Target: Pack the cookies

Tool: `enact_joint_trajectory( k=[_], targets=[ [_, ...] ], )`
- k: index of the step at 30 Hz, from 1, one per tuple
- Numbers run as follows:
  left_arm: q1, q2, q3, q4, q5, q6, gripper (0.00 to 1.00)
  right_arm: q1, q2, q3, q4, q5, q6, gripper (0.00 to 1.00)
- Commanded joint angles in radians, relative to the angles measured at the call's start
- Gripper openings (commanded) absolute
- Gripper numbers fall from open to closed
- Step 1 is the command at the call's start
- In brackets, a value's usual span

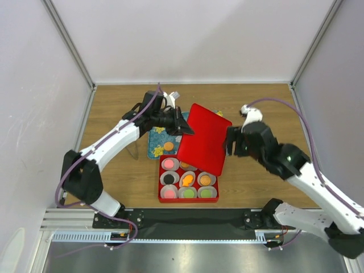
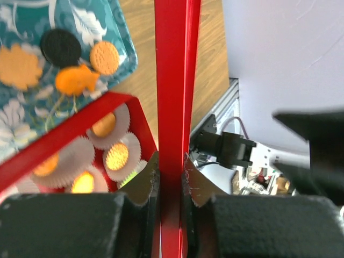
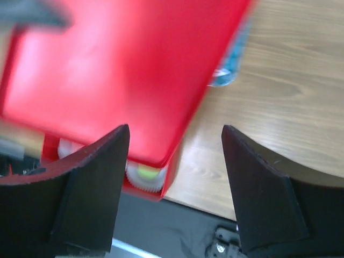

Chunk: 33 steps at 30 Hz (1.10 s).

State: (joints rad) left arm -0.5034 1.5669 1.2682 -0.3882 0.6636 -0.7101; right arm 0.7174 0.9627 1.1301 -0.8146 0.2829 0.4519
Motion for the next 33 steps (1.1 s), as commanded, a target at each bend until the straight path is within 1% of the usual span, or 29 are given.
enact_joint_trajectory(
  k=[1, 2, 4, 5, 7, 8, 9, 11, 13, 16, 19, 21, 22, 23, 28, 30, 31, 33],
  targets=[
    [0.005, -0.105, -0.058, 0.014, 0.001, -0.09, 0.0, 0.301, -0.067, -0.023, 0.022, 0.266, -0.035, 0.75],
    [0.005, -0.122, -0.059, 0.008, -0.008, -0.098, 0.0, 0.374, -0.07, -0.032, 0.019, 0.371, -0.041, 0.75],
    [0.005, -0.13, -0.066, -0.024, -0.027, -0.115, 0.0, 0.527, -0.055, -0.047, -0.003, 0.482, -0.035, 0.75],
    [0.005, -0.14, -0.075, -0.028, -0.024, -0.127, 0.0, 0.654, -0.042, -0.046, -0.009, 0.577, -0.024, 0.76],
    [0.005, -0.159, -0.107, -0.002, -0.018, -0.186, 0.0, 0.775, 0.025, -0.029, -0.024, 0.656, -0.019, 0.76],
    [0.003, -0.166, -0.11, 0.002, -0.019, -0.199, 0.0, 0.872, 0.053, -0.009, -0.04, 0.732, -0.019, 0.77],
    [0.003, -0.171, -0.106, -0.001, -0.025, -0.216, 0.0, 0.91, 0.12, 0.005, -0.049, 0.769, -0.019, 0.78],
    [0.0, -0.168, -0.092, -0.015, -0.028, -0.224, 0.0, 0.958, 0.187, 0.029, -0.069, 0.826, -0.03, 0.8],
    [-0.003, -0.168, -0.087, -0.009, -0.025, -0.236, 0.0, 0.982, 0.281, 0.034, -0.067, 0.834, -0.058, 0.8],
    [-0.004, -0.168, -0.07, -0.023, -0.016, -0.236, 0.01, 0.981, 0.39, 0.042, -0.099, 0.869, -0.035, 0.82],
    [-0.004, -0.168, -0.063, -0.021, -0.002, -0.238, 0.0, 0.972, 0.447, 0.046, -0.101, 0.894, -0.035, 0.82],
    [-0.004, -0.168, -0.064, -0.029, 0.001, -0.232, 0.01, 0.968, 0.505, 0.074, -0.162, 0.965, 0.022, 0.81],
    [-0.004, -0.176, -0.072, -0.032, 0.002, -0.233, 0.0, 0.965, 0.524, 0.083, -0.231, 1.014, 0.071, 0.8],
    [-0.004, -0.182, -0.079, -0.026, 0.005, -0.236, 0.0, 0.964, 0.562, 0.092, -0.257, 1.033, 0.089, 0.8],
    [-0.004, -0.205, -0.118, -0.011, 0.033, -0.232, 0.0, 0.95, 0.642, 0.117, -0.316, 1.107, 0.099, 0.76],
    [-0.004, -0.217, -0.124, -0.011, 0.036, -0.226, 0.0, 0.936, 0.662, 0.122, -0.357, 1.154, 0.157, 0.74],
    [-0.004, -0.217, -0.131, -0.006, 0.04, -0.227, 0.0, 0.929, 0.663, 0.123, -0.391, 1.168, 0.171, 0.71],
    [-0.004, -0.206, -0.133, -0.001, 0.056, -0.223, 0.0, 0.913, 0.657, 0.111, -0.385, 1.185, 0.159, 0.67]
  ],
)
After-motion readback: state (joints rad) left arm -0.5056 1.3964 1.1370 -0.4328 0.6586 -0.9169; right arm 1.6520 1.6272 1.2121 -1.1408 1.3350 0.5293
